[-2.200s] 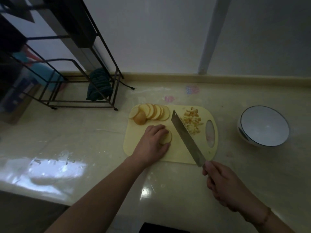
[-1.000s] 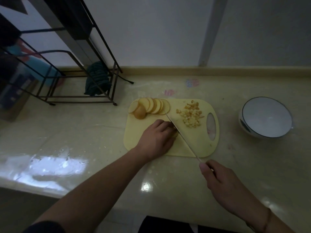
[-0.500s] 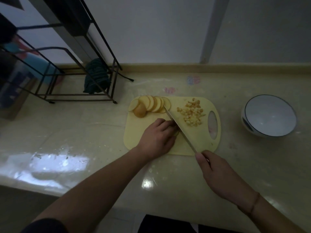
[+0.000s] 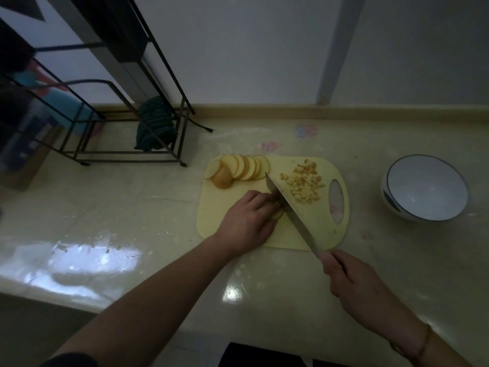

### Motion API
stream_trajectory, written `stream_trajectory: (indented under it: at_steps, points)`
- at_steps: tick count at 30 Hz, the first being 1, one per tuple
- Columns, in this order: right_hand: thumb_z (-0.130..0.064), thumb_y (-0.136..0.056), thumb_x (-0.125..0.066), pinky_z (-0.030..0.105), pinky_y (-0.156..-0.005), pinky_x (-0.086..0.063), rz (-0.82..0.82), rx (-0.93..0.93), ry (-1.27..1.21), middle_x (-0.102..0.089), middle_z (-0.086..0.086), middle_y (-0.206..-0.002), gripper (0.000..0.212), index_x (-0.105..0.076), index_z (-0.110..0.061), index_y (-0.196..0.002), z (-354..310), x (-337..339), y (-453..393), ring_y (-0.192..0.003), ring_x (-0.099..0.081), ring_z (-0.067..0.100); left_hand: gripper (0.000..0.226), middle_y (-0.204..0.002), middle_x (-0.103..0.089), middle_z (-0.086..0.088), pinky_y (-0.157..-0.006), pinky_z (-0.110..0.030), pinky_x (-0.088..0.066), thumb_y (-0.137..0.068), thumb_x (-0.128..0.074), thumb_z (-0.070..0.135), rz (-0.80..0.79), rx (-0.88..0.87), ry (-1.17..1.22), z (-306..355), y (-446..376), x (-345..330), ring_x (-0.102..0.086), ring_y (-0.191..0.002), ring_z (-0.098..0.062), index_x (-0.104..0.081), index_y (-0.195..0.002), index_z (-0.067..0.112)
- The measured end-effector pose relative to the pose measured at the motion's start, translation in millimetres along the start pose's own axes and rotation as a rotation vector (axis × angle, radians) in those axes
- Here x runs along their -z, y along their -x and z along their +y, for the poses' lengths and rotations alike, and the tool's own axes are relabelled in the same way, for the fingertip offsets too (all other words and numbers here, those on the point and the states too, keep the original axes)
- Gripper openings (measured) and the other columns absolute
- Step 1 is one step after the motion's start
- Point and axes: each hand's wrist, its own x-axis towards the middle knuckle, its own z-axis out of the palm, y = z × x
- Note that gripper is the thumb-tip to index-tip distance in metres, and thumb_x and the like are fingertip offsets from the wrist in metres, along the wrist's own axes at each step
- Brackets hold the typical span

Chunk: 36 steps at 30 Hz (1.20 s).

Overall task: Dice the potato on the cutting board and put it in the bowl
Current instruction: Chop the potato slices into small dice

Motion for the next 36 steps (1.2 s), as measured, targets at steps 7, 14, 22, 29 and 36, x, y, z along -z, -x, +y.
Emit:
stream_trajectory:
  at_steps: [7,14,22,29,36]
  points:
    - [-0.062,-0.084,-0.03,0.014,-0.041,-0.029,-0.009,-0.087,-0.089,-0.048,-0.004,-0.049,0.054,-0.054,-0.015,-0.077,2.6,2.1,-1.0,-0.039,-0.039,0.003,0.031,-0.121,-0.062,-0.01,-0.088,-0.038,-0.051,-0.088,-0.069,0.021,-0.036,0.021,0.045,-3.1,1.7,4.4,-0.055,-0.109,-0.029,-0.069,-0.116,0.009]
    - [-0.057,-0.086,-0.033,0.024,-0.054,-0.035,0.036,0.022,-0.006,-0.058,-0.013,-0.057,0.044,-0.054,-0.021,-0.071,-5.6,-2.8,5.9,-0.053,-0.051,0.003,0.023,-0.115,-0.064,-0.012,-0.088,-0.039,-0.05,-0.09,-0.067,0.018,0.004,-0.013,0.038,-1.1,1.7,2.5,-0.057,-0.104,-0.031,-0.07,-0.108,0.006]
    - [-0.06,-0.085,-0.033,0.033,-0.059,-0.039,0.058,0.053,0.045,-0.058,-0.002,-0.06,0.044,-0.046,-0.023,-0.064,-5.1,-9.9,9.5,-0.053,-0.053,0.009,0.025,-0.114,-0.065,-0.013,-0.088,-0.041,-0.05,-0.09,-0.064,0.016,0.003,-0.022,0.005,-0.5,2.2,-0.4,-0.058,-0.099,-0.033,-0.07,-0.111,0.004]
    - [-0.063,-0.082,-0.031,0.023,-0.061,-0.04,0.066,0.028,0.093,-0.06,-0.011,-0.062,0.044,-0.046,-0.024,-0.068,0.7,-7.8,18.4,-0.058,-0.057,0.007,0.028,-0.11,-0.066,-0.011,-0.085,-0.037,-0.051,-0.088,-0.068,0.02,0.006,-0.047,-0.014,-2.8,-0.1,2.8,-0.058,-0.097,-0.032,-0.071,-0.112,0.007]
    - [-0.07,-0.085,-0.026,0.025,-0.06,-0.039,0.049,0.03,0.058,-0.062,-0.002,-0.067,0.057,-0.048,-0.02,-0.068,-1.4,-3.2,19.8,-0.061,-0.057,0.012,0.027,-0.113,-0.066,-0.01,-0.082,-0.037,-0.05,-0.089,-0.065,0.02,0.01,-0.036,-0.004,-3.1,0.9,1.2,-0.058,-0.094,-0.031,-0.072,-0.113,0.007]
